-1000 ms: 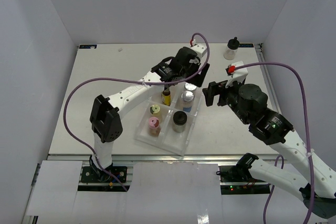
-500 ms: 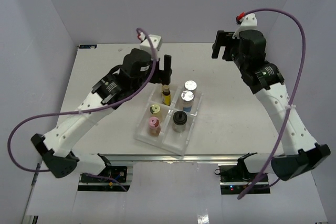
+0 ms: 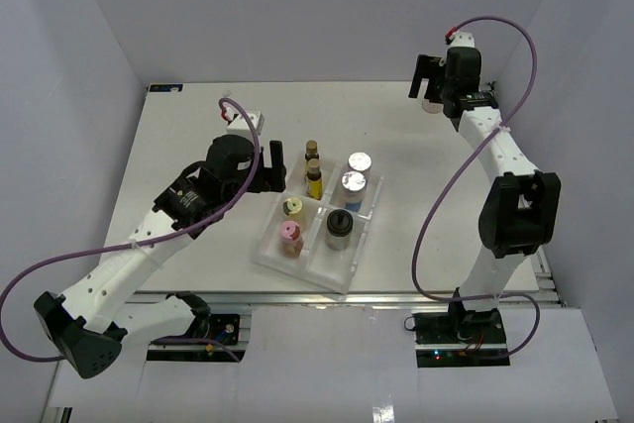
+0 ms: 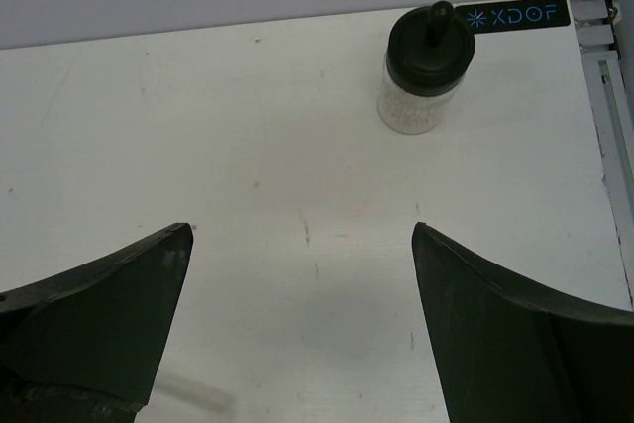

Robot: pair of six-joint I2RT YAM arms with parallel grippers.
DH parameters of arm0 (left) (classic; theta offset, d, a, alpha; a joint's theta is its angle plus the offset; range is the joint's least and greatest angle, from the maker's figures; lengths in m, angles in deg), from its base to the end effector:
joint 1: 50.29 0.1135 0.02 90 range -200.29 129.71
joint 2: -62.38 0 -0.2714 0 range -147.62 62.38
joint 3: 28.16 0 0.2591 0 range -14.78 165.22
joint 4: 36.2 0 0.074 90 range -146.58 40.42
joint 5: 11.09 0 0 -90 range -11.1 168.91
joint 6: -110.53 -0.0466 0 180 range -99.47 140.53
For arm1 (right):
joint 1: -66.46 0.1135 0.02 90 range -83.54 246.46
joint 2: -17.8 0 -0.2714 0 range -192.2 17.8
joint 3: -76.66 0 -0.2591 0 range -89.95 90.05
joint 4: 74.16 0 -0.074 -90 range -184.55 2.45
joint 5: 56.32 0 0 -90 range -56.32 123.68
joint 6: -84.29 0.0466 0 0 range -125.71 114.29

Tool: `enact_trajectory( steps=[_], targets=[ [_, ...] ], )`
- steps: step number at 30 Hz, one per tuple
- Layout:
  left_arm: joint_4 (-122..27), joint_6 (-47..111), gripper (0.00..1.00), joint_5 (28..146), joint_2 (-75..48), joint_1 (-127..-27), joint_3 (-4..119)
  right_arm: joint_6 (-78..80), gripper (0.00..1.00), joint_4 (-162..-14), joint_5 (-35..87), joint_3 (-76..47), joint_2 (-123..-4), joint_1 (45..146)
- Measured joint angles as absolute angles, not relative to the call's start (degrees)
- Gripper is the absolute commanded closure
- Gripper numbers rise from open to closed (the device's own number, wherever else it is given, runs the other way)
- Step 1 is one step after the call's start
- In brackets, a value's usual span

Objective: Organize the condiment bottles

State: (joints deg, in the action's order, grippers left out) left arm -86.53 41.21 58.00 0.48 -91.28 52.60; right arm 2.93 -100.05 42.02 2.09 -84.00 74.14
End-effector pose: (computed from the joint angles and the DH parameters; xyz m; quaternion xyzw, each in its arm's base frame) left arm 0.1903 -0.1433 0.3753 0.0639 0.8601 -0.1105 0.4939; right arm 0.4421 0.0528 0.3501 0.0475 0.8277 0.0191 0.5588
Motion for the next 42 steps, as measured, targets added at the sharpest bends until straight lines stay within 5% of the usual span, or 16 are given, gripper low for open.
enact_trajectory(
  steps=[7, 37, 42],
  targets=[
    [-84.9, 40.7, 0.02, 66.2, 0.9, -81.1, 44.9, -1.8, 0.02, -90.1, 42.1, 4.7, -96.4, 70.9],
    [-80.8, 37.5, 0.02, 72.4, 0.8, -78.1, 42.8, -10.0, 0.03, -70.6, 40.9, 22.7, -122.4, 67.4],
    [-80.8, 37.3, 0.02, 72.4, 0.8, -78.1, 42.8, -11.0, 0.1, -70.6, 41.0, 24.6, -123.6, 67.4]
  ],
)
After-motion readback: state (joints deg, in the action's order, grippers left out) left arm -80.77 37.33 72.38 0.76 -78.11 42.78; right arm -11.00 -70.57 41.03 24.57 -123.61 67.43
